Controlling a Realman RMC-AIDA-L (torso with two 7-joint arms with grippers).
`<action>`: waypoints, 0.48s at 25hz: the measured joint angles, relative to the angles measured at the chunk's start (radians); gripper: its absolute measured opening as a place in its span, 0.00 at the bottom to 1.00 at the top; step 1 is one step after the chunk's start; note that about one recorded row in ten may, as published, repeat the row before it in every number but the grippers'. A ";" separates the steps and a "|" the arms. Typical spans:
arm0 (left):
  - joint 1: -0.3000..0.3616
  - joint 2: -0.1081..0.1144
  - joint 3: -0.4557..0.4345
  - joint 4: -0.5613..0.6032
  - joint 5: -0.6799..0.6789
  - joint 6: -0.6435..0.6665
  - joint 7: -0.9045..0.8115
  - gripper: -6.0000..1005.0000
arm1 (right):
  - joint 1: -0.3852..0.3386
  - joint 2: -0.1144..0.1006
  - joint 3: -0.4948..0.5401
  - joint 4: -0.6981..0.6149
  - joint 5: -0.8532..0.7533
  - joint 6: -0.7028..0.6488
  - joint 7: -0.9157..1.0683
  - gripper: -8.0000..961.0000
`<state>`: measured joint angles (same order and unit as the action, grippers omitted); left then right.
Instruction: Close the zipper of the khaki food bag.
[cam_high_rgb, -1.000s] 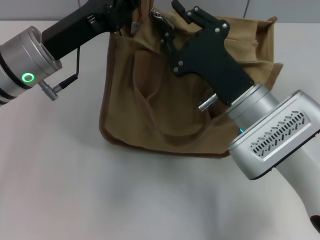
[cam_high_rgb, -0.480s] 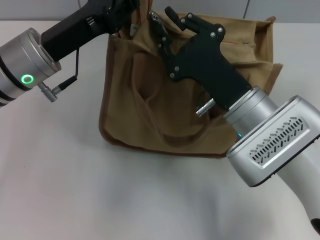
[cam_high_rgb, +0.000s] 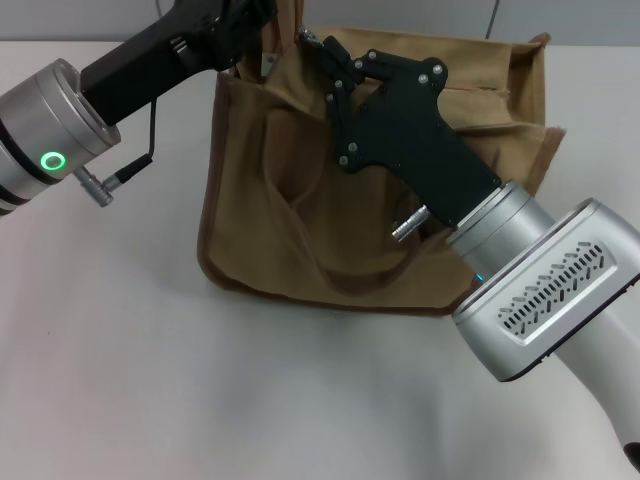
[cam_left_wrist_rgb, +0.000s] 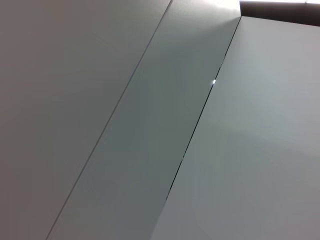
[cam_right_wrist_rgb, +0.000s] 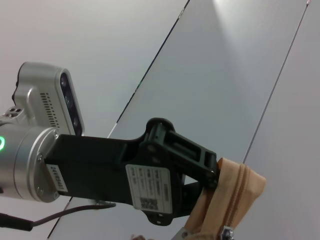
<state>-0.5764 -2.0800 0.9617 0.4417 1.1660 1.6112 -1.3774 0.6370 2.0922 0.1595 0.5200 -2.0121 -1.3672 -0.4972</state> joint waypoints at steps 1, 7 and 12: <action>0.002 0.000 0.000 0.000 0.000 0.000 0.000 0.09 | -0.001 0.000 0.000 0.000 0.000 0.000 0.000 0.04; 0.013 0.000 -0.007 -0.007 0.000 0.000 0.000 0.09 | -0.013 0.000 0.000 0.000 -0.001 0.000 0.000 0.02; 0.034 0.004 -0.009 -0.007 -0.025 0.002 0.000 0.09 | -0.032 0.000 0.009 -0.002 -0.001 0.000 -0.002 0.03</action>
<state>-0.5427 -2.0765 0.9526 0.4345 1.1415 1.6135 -1.3775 0.6053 2.0923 0.1683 0.5177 -2.0131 -1.3668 -0.4991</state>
